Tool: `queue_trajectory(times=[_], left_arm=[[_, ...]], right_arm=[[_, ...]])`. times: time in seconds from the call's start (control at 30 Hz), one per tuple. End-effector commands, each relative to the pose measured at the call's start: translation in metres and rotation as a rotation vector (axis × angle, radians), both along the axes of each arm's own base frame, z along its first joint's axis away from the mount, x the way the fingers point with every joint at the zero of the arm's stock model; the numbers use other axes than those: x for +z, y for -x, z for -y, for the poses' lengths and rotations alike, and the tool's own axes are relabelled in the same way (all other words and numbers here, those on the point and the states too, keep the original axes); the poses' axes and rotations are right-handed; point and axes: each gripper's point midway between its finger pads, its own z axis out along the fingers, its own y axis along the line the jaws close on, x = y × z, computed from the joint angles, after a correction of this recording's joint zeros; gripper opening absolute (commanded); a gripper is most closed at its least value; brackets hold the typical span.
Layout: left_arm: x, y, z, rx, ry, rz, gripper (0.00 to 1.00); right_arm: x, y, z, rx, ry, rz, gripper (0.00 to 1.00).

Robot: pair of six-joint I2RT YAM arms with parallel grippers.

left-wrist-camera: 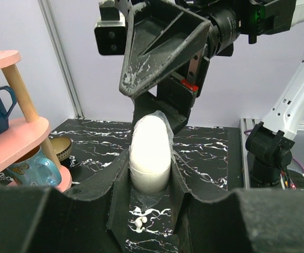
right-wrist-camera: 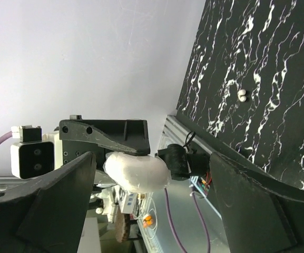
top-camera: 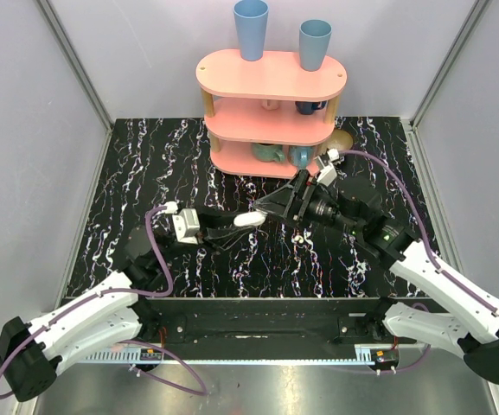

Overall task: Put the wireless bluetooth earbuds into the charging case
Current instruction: Pass from the left arm to the right

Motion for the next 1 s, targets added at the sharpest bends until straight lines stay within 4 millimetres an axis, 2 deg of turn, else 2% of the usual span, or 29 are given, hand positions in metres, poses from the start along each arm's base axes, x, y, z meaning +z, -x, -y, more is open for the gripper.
queue_trajectory(times=[0.0,0.03,0.07,0.1,0.17,0.2,0.33,0.37,0.47,0.57,0.7,0.83,0.9,0.93,0.97], left_arm=[[0.034,-0.003,-0.004,0.036,0.079,0.081,0.00],[0.035,-0.004,-0.005,0.039,0.087,0.083,0.00],[0.035,-0.004,-0.005,0.041,0.089,0.084,0.00],[0.035,-0.005,-0.005,0.045,0.092,0.085,0.00],[0.035,-0.006,-0.005,0.048,0.095,0.085,0.00],[0.035,-0.006,-0.004,0.047,0.095,0.084,0.00],[0.035,-0.006,-0.005,0.048,0.096,0.086,0.00],[0.035,-0.006,-0.004,0.048,0.095,0.085,0.00],[0.034,-0.006,-0.004,0.046,0.092,0.082,0.00],[0.033,-0.007,-0.004,0.048,0.091,0.077,0.00],[0.032,-0.008,-0.004,0.052,0.096,0.071,0.01],[0.032,-0.009,-0.005,0.062,0.106,0.069,0.01],[0.032,-0.009,-0.005,0.061,0.105,0.071,0.01],[0.033,-0.009,-0.005,0.061,0.107,0.072,0.00],[0.033,-0.009,-0.006,0.063,0.108,0.073,0.00]], right_arm=[[0.009,0.007,-0.012,0.066,-0.112,-0.051,0.94],[0.008,0.008,-0.014,0.072,-0.134,-0.076,0.93],[-0.001,0.010,-0.015,0.077,-0.132,-0.107,0.91],[0.010,0.010,-0.016,0.091,-0.181,-0.079,0.89],[0.005,0.013,-0.018,0.106,-0.207,-0.104,0.85],[0.012,0.014,-0.018,0.108,-0.238,-0.097,0.83],[0.011,0.012,-0.016,0.098,-0.260,-0.089,0.77],[0.013,0.012,-0.016,0.096,-0.266,-0.084,0.71],[0.018,0.013,-0.017,0.104,-0.288,-0.079,0.65],[0.022,0.014,-0.016,0.112,-0.310,-0.073,0.55],[0.027,0.016,-0.016,0.125,-0.340,-0.073,0.34],[0.029,0.019,-0.016,0.140,-0.361,-0.077,0.27],[0.029,0.019,-0.016,0.142,-0.365,-0.079,0.32],[0.028,0.020,-0.016,0.145,-0.365,-0.081,0.48],[0.029,0.020,-0.016,0.143,-0.371,-0.076,0.55]])
